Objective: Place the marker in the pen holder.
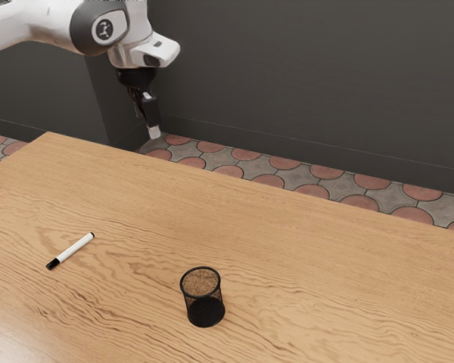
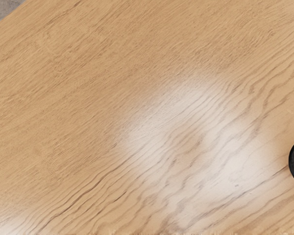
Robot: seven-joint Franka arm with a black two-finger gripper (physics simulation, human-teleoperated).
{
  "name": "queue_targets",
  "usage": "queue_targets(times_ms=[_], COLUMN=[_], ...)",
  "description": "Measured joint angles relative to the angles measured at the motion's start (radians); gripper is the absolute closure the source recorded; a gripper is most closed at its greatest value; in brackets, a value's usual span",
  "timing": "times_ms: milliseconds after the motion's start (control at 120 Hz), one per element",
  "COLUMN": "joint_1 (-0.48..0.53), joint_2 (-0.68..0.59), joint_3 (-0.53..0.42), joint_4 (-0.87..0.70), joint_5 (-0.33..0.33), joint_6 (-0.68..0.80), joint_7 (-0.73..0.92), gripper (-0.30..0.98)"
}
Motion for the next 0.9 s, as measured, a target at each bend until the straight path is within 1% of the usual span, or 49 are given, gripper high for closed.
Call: queue_targets(times_ms=[108, 167, 300, 383, 542, 675, 900], joint_1=[0.021, 0.063, 0.131, 0.191, 0.243, 0.301, 0.363], joint_2=[0.013, 0.022, 0.005, 0.001, 0.081, 0.118, 0.113], joint_3=[0.001, 0.002, 0.005, 0.009, 0.01, 0.01, 0.009], joint_4=[-0.014, -0.043, -0.172, -0.233, -0.283, -0.389, -0.544], joint_5=[0.005, 0.006, 0.006, 0.008, 0.08, 0.101, 0.086], joint_6=[0.0, -0.009, -0.022, -0.04, -0.044, 0.021, 0.232], joint_7=[0.049, 0.073, 0.118, 0.141, 0.178, 0.202, 0.211], gripper=[0.0, 0.0, 0.0, 0.0, 0.0, 0.0, 0.0])
